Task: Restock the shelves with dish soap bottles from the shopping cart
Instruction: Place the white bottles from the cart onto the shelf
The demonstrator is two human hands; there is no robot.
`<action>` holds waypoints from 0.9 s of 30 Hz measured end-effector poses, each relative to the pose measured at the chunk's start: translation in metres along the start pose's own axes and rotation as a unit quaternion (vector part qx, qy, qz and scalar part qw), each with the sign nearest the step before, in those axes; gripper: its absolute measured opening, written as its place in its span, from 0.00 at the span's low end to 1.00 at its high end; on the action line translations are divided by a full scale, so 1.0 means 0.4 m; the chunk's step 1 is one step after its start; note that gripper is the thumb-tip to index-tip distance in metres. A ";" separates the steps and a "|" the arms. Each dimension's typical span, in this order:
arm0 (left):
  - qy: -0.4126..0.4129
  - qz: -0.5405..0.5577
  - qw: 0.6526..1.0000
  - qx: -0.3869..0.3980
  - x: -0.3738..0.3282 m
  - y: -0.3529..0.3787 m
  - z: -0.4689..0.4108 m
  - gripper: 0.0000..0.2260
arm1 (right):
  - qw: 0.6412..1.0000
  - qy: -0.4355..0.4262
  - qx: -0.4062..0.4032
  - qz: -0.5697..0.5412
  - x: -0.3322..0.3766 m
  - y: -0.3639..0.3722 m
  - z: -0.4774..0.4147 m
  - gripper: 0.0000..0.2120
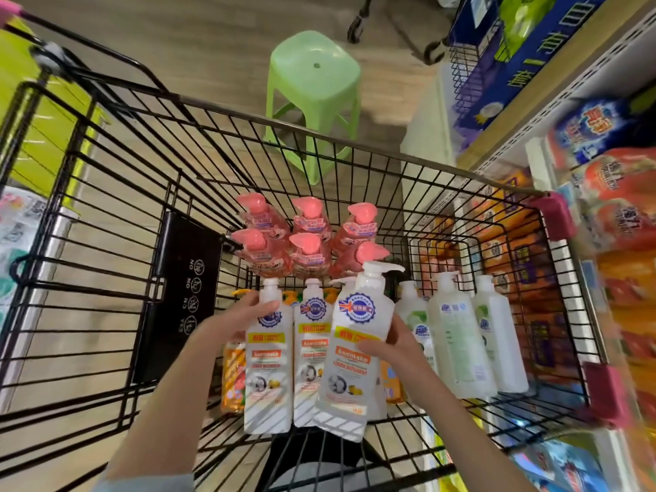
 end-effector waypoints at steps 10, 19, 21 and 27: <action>0.063 -0.104 0.992 0.019 0.013 0.004 0.083 0.41 | 1.000 -0.007 -0.003 0.014 -0.002 0.000 0.007 0.28; 0.082 -0.171 0.973 -0.135 0.017 0.011 0.122 0.39 | 1.000 -0.025 -0.009 0.005 -0.001 -0.014 0.028 0.42; 0.114 -0.194 0.956 -0.189 0.002 0.023 0.159 0.38 | 0.999 -0.033 -0.013 -0.014 -0.005 -0.020 0.041 0.40; 0.218 -0.219 0.906 -0.290 -0.084 0.009 0.324 0.38 | 0.995 -0.085 -0.048 -0.020 -0.002 -0.053 0.070 0.26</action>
Point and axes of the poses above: each hand's wrist, its own z-axis away from the middle knuckle, its own y-axis out of the palm, x = y × z, the point moved 5 cm from there along -z, towards the middle knuckle, and after that the axes turned 13 degrees about -x, right-handed, at the moved point
